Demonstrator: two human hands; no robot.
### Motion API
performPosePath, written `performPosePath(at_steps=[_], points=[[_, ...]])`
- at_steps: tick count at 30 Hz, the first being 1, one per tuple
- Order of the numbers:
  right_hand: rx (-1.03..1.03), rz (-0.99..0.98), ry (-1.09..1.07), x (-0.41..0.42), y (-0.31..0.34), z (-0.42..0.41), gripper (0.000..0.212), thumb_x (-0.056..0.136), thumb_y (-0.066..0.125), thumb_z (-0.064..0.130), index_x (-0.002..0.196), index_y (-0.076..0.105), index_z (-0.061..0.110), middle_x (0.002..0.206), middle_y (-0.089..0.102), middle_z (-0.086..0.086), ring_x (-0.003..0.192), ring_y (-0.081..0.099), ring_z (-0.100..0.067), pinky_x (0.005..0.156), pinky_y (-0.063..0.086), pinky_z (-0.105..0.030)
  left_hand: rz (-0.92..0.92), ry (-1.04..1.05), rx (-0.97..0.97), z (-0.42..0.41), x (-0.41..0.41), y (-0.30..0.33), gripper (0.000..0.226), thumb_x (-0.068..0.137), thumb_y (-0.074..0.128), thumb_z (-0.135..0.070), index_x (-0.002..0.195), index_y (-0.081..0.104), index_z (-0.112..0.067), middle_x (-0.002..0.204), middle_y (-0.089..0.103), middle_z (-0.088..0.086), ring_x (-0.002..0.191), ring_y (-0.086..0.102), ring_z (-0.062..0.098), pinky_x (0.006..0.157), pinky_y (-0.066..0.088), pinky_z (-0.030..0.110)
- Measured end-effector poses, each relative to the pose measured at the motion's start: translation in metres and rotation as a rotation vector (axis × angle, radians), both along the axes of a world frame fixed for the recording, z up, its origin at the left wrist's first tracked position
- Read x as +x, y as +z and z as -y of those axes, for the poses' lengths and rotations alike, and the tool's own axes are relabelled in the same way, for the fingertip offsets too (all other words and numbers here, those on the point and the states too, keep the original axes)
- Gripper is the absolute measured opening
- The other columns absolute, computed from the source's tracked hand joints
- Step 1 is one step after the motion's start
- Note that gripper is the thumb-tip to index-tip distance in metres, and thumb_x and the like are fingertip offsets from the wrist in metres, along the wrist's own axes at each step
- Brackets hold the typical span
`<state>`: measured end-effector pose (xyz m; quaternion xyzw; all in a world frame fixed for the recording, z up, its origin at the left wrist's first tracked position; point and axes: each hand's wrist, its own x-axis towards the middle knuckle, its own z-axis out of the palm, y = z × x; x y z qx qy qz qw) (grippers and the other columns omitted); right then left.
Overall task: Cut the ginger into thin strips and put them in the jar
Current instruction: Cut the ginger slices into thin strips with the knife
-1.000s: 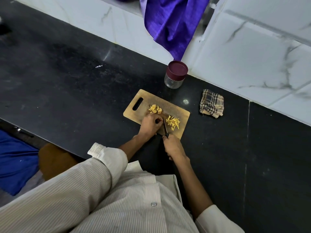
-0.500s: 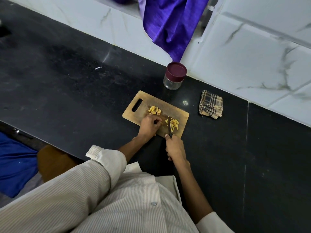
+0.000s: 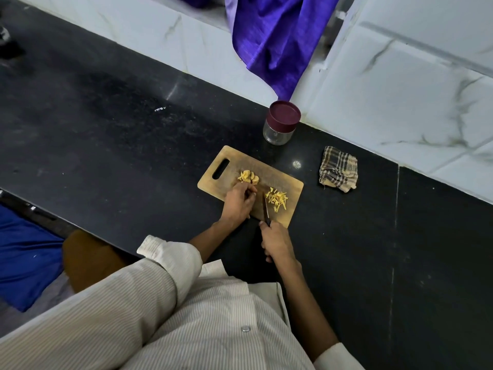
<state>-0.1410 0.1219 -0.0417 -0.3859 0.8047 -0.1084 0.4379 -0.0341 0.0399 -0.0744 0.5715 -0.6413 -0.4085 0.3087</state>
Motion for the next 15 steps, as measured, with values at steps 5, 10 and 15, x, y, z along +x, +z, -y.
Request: performPosePath(at_steps=[5, 10, 15], points=[[0.002, 0.004, -0.042, -0.006, 0.006, 0.009, 0.032, 0.104, 0.041, 0.038, 0.122, 0.055, 0.015, 0.102, 0.064, -0.014, 0.073, 0.058, -0.023, 0.038, 0.040, -0.023, 0.007, -0.004, -0.010, 0.000, 0.000, 0.001, 0.007, 0.092, 0.056, -0.008, 0.097, 0.061, -0.011, 0.091, 0.057, 0.002, 0.070, 0.057, 0.013, 0.056, 0.049, 0.026], [0.019, 0.049, -0.010, 0.004, 0.004, 0.009, 0.030, 0.104, 0.040, 0.037, 0.120, 0.054, 0.015, 0.087, 0.058, -0.008, 0.059, 0.053, -0.017, 0.038, 0.039, -0.023, 0.019, -0.018, -0.008, -0.001, 0.000, 0.002, 0.010, 0.091, 0.058, -0.007, 0.100, 0.063, -0.010, 0.094, 0.059, 0.002, 0.069, 0.056, 0.011, 0.059, 0.049, 0.025], [0.043, 0.033, -0.075, -0.005, 0.008, 0.009, 0.032, 0.105, 0.041, 0.037, 0.117, 0.055, 0.011, 0.089, 0.060, -0.010, 0.060, 0.054, -0.018, 0.041, 0.041, -0.025, 0.011, -0.018, -0.001, -0.001, 0.001, 0.002, 0.009, 0.091, 0.058, -0.008, 0.097, 0.063, -0.012, 0.092, 0.058, -0.001, 0.066, 0.054, 0.010, 0.059, 0.044, 0.024]])
